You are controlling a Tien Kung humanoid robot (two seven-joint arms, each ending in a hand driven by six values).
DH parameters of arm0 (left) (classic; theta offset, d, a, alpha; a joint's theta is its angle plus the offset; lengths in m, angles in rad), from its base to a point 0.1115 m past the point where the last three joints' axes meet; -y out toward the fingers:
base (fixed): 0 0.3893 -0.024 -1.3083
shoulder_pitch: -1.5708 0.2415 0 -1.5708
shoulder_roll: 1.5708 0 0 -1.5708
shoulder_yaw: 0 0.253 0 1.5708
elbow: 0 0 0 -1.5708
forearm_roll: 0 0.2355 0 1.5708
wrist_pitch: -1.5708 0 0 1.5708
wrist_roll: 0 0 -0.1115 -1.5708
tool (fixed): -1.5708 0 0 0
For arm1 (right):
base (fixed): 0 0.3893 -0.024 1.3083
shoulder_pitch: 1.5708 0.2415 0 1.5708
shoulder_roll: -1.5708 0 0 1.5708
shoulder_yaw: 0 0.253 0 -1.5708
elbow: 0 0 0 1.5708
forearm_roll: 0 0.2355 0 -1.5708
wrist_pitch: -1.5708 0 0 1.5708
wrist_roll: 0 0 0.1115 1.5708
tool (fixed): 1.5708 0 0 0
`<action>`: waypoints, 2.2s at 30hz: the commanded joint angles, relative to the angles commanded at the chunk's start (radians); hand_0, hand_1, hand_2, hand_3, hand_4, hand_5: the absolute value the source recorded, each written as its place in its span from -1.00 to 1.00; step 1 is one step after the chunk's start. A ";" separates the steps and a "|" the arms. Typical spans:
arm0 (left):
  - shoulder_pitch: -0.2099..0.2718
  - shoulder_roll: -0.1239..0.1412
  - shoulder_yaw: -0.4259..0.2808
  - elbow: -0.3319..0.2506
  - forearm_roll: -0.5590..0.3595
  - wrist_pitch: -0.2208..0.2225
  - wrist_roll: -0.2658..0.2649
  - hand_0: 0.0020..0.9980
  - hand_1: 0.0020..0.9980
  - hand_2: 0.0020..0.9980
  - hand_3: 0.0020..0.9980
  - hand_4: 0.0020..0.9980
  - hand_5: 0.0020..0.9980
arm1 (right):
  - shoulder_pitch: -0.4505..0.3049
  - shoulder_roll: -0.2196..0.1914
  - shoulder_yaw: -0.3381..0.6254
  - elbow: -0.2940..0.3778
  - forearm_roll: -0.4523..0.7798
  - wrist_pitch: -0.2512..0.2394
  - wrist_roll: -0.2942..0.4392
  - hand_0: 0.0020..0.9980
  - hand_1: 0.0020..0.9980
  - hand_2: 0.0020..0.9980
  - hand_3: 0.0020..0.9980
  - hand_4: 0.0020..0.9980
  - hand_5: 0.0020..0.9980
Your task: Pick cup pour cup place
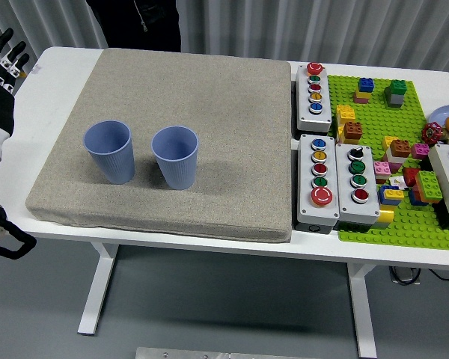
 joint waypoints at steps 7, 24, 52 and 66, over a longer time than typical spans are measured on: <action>0.027 0.007 0.004 -0.024 0.107 -0.009 0.023 0.87 0.86 1.00 1.00 0.90 -0.10 | -0.003 0.001 0.004 0.000 -0.012 0.007 -0.002 0.41 0.26 0.17 0.14 -1.00 -0.82; 0.151 0.029 0.056 -0.062 0.222 0.002 0.050 0.92 0.91 1.00 1.00 0.93 -0.22 | -0.009 0.003 0.010 0.000 -0.037 0.013 -0.007 0.41 0.27 0.17 0.14 -1.00 -0.83; 0.257 -0.048 0.132 0.015 0.246 0.123 -0.060 0.91 0.88 1.00 1.00 0.95 -0.26 | -0.024 0.017 0.014 0.000 -0.036 0.011 -0.011 0.41 0.26 0.17 0.14 -1.00 -0.83; 0.235 -0.065 0.240 0.091 0.226 0.177 -0.093 0.90 0.87 1.00 1.00 0.95 -0.25 | -0.019 0.016 0.006 0.000 -0.021 0.008 -0.008 0.41 0.26 0.17 0.14 -1.00 -0.83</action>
